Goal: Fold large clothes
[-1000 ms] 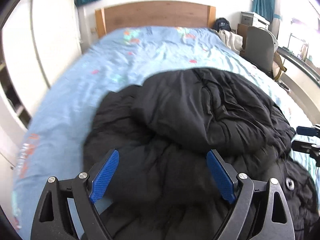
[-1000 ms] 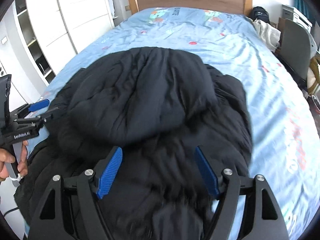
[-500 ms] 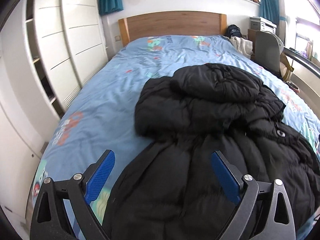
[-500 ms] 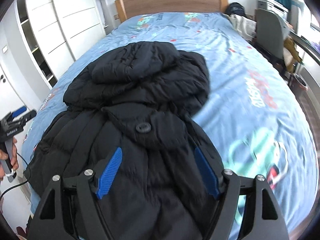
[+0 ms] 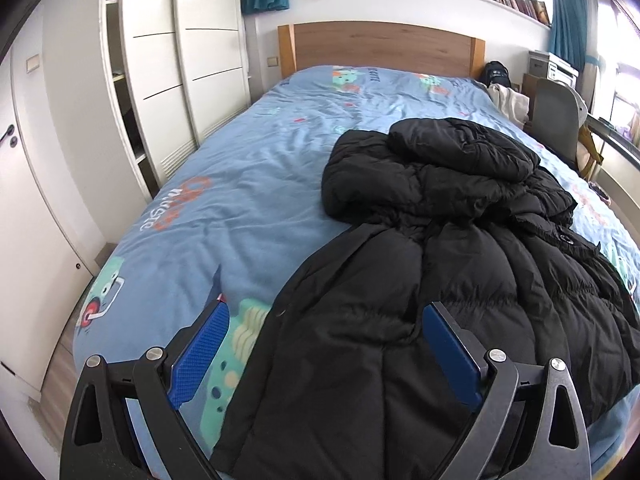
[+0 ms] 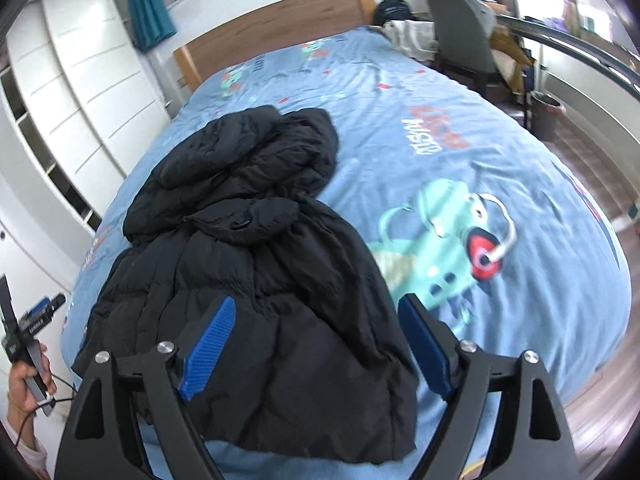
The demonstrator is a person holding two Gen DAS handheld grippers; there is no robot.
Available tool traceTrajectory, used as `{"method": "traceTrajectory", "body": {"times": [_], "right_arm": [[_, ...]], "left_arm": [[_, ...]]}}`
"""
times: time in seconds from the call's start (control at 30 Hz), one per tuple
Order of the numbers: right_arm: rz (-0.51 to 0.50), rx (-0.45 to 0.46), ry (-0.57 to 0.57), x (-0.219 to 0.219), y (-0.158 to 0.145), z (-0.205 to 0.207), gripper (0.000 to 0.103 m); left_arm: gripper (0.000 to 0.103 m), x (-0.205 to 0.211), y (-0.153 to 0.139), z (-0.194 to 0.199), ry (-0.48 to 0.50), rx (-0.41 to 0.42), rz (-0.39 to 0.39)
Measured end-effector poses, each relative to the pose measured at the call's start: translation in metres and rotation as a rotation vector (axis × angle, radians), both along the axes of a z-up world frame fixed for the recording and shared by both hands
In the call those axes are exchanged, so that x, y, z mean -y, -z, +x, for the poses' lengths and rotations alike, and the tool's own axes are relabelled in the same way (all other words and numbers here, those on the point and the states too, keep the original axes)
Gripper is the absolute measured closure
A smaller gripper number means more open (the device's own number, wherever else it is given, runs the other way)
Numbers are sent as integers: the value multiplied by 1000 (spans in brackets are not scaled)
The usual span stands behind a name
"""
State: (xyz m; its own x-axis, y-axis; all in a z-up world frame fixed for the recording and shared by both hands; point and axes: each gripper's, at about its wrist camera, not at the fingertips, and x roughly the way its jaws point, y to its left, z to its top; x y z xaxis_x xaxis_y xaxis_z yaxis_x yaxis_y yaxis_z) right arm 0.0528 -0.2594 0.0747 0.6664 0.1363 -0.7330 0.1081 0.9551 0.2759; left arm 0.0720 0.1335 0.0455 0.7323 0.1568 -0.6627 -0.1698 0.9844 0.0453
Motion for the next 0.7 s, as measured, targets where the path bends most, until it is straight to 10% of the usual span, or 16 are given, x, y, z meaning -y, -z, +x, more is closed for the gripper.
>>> {"method": "traceTrajectory", "body": {"times": [0.7], "right_arm": [[38, -2, 126, 35, 1, -43, 17]], "left_arm": [[3, -48, 31, -36, -90, -54, -32]]}}
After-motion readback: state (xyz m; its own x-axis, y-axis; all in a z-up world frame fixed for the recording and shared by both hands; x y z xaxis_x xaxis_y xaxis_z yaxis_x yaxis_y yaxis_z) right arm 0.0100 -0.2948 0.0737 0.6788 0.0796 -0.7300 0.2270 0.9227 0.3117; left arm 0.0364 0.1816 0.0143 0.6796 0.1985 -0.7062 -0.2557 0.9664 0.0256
